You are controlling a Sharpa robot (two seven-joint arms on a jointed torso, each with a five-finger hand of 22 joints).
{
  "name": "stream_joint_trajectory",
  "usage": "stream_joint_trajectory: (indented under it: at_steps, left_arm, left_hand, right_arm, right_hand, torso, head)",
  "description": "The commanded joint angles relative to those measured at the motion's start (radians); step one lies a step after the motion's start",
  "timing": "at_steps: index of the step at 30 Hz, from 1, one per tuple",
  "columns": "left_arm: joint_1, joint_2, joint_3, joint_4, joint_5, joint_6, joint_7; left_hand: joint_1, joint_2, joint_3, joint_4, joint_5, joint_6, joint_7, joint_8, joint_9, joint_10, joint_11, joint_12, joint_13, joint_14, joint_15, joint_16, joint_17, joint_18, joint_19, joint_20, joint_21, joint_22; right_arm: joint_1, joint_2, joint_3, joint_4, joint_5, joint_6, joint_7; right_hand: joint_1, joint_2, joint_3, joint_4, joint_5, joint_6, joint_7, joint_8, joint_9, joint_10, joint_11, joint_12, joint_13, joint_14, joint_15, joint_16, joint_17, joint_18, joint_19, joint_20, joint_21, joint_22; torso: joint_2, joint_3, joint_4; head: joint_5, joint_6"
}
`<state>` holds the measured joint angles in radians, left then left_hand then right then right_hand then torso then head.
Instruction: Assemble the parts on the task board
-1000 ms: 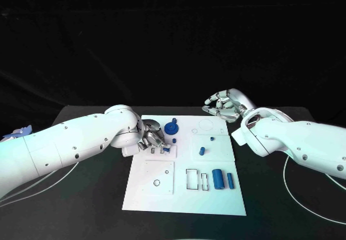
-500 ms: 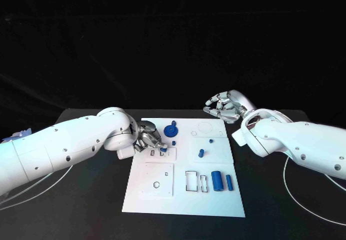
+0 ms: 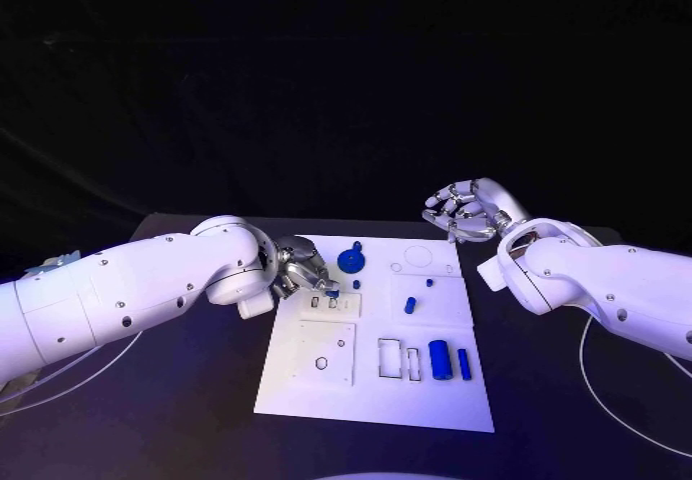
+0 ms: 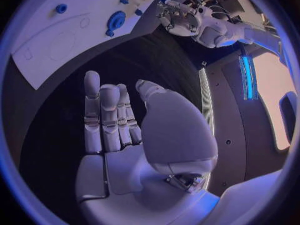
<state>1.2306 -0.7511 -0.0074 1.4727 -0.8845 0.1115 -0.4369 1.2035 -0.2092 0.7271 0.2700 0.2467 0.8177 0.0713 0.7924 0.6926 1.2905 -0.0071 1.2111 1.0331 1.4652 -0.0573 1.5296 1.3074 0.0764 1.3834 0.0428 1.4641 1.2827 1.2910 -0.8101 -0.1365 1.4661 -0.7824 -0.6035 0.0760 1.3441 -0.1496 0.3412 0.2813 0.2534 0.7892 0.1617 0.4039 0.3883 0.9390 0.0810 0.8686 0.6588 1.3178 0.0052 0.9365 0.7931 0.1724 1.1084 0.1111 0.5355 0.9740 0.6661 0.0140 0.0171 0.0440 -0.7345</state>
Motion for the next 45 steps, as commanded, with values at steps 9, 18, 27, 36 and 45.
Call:
stream_joint_trajectory:
  at_steps: [9,18,27,36,45]
  left_arm:
    - [-0.020,0.034,-0.015,-0.031,-0.159,-0.065,0.005]
    - [-0.032,0.075,-0.028,-0.056,-0.231,-0.079,-0.013]
    - [-0.037,0.093,-0.030,-0.070,-0.261,-0.042,-0.032]
    - [-0.040,0.108,-0.031,-0.087,-0.272,-0.027,-0.040]
    - [-0.043,0.120,-0.032,-0.104,-0.283,-0.032,-0.044]
  left_hand:
    - [-0.027,-0.011,0.211,-0.202,0.037,0.023,-0.010,0.009,0.011,0.023,-0.007,0.011,0.011,0.090,-0.014,0.009,0.208,-0.018,0.022,-0.003,0.012,0.023]
    - [-0.043,-0.019,0.217,-0.207,0.072,0.030,-0.014,0.014,0.018,0.032,-0.011,0.013,0.014,0.092,-0.018,0.012,0.212,-0.020,0.029,-0.007,0.017,0.034]
    - [-0.054,-0.024,0.220,-0.211,0.098,0.036,-0.018,0.021,0.024,0.039,-0.015,0.016,0.017,0.093,-0.022,0.015,0.218,-0.023,0.039,-0.009,0.022,0.048]
    - [-0.065,-0.027,0.225,-0.215,0.123,0.041,-0.022,0.030,0.031,0.042,-0.019,0.013,0.011,0.094,-0.025,0.017,0.221,-0.024,0.042,-0.012,0.025,0.054]
    - [-0.070,-0.029,0.228,-0.217,0.132,0.043,-0.024,0.036,0.035,0.045,-0.021,0.015,0.014,0.094,-0.026,0.017,0.219,-0.025,0.043,-0.013,0.026,0.056]
  right_arm:
    - [-0.013,0.003,-0.002,-0.010,0.025,0.022,0.065]
    - [-0.018,0.004,-0.003,-0.016,0.051,0.007,0.090]
    - [-0.019,0.002,-0.003,-0.015,0.069,-0.002,0.101]
    - [-0.019,0.000,-0.003,-0.013,0.077,-0.005,0.103]
    - [-0.019,-0.001,-0.003,-0.012,0.080,-0.007,0.103]
  right_hand:
    - [-0.008,-0.023,0.039,-0.006,0.013,-0.020,0.013,0.011,-0.013,-0.002,0.011,-0.085,-0.091,-0.054,0.012,-0.199,-0.096,0.009,-0.011,0.013,-0.116,-0.091]
    - [-0.016,-0.032,0.066,-0.014,0.021,-0.047,0.033,0.017,-0.024,-0.033,0.034,-0.197,-0.209,-0.094,0.037,-0.372,-0.124,0.007,-0.035,0.036,-0.227,-0.189]
    - [-0.018,-0.032,0.068,-0.018,0.025,-0.052,0.036,0.021,-0.025,-0.033,0.037,-0.208,-0.228,-0.094,0.040,-0.396,-0.124,0.008,-0.033,0.039,-0.243,-0.205]
    - [-0.019,-0.032,0.068,-0.019,0.026,-0.053,0.036,0.021,-0.025,-0.034,0.038,-0.209,-0.230,-0.094,0.040,-0.399,-0.123,0.008,-0.033,0.040,-0.245,-0.207]
    - [-0.019,-0.032,0.068,-0.020,0.029,-0.054,0.037,0.022,-0.026,-0.034,0.038,-0.210,-0.234,-0.094,0.041,-0.404,-0.123,0.008,-0.033,0.040,-0.248,-0.211]
  torso:
    - [-0.022,-0.0092,0.0125]
    - [-0.021,-0.0085,0.0117]
    - [-0.020,-0.0052,0.0109]
    - [-0.017,-0.0057,0.0119]
    - [-0.017,-0.0053,0.0128]
  head:
    - [0.011,-0.021]
    - [0.015,-0.035]
    - [0.018,-0.044]
    - [0.015,-0.047]
    - [0.013,-0.050]
